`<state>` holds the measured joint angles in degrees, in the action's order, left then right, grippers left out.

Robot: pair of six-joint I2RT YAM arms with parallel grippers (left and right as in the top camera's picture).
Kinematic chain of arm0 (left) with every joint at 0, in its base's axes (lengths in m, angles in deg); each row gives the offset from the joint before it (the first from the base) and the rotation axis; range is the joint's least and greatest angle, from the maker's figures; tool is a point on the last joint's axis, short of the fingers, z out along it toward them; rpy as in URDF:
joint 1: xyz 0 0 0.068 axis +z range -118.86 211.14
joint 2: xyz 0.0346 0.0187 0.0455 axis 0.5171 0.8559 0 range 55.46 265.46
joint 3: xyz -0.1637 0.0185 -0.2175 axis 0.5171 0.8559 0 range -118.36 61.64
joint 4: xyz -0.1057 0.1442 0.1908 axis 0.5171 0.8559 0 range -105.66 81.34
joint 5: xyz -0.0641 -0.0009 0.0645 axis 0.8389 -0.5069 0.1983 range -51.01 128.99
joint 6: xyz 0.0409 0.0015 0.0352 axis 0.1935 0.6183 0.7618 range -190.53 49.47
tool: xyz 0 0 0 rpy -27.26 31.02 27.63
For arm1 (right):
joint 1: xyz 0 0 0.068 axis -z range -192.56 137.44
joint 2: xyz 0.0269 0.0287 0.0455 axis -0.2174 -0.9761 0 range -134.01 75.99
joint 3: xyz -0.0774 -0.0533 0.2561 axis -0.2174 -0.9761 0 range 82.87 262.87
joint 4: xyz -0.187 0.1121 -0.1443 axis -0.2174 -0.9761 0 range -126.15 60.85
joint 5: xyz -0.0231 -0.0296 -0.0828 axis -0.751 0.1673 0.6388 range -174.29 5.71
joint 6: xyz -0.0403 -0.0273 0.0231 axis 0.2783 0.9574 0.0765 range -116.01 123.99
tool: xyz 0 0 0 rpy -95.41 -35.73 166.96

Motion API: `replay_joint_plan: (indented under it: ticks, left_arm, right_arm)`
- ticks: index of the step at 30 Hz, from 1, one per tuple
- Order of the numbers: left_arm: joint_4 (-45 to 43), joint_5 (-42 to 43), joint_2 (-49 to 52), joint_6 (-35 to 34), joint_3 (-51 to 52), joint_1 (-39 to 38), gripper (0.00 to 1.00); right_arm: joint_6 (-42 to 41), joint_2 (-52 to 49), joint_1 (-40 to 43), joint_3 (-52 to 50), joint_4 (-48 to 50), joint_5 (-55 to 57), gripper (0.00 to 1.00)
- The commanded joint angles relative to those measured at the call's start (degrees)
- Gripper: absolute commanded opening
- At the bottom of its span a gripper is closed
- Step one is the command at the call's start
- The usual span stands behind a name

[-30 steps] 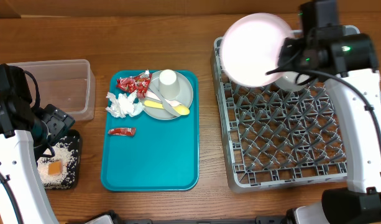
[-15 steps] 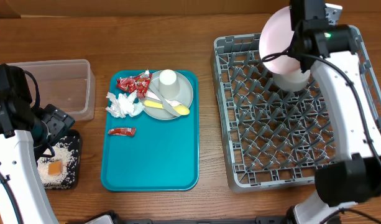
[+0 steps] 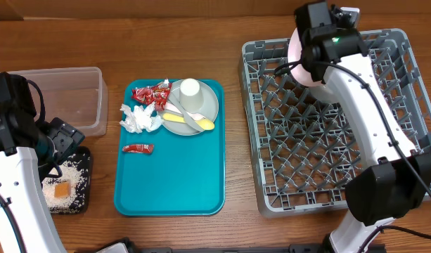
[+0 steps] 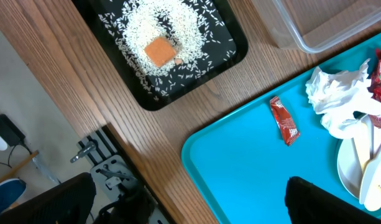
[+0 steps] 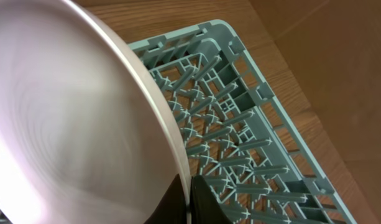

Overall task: Sort waste into correct bins and load items into the dishwasher rack
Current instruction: 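Lift the plate with the right gripper and carry it to the rack, then lower the plate upright into the rack beside the bowl and release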

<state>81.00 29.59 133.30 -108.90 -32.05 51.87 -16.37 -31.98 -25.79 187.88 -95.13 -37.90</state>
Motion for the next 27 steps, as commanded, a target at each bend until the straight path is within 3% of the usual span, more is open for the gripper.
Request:
replay_joint_plan:
  ticks: [1,27]
  left_arm:
    - [0.1,0.0,-0.7,1.1,-1.0,0.3,1.0]
    - [0.1,0.0,-0.7,1.1,-1.0,0.3,1.0]
  right_arm:
    - [-0.9,0.5,-0.3,-2.8,1.0,4.2,0.04]
    - [0.6,0.5,-3.8,-3.8,1.5,4.1,0.04]
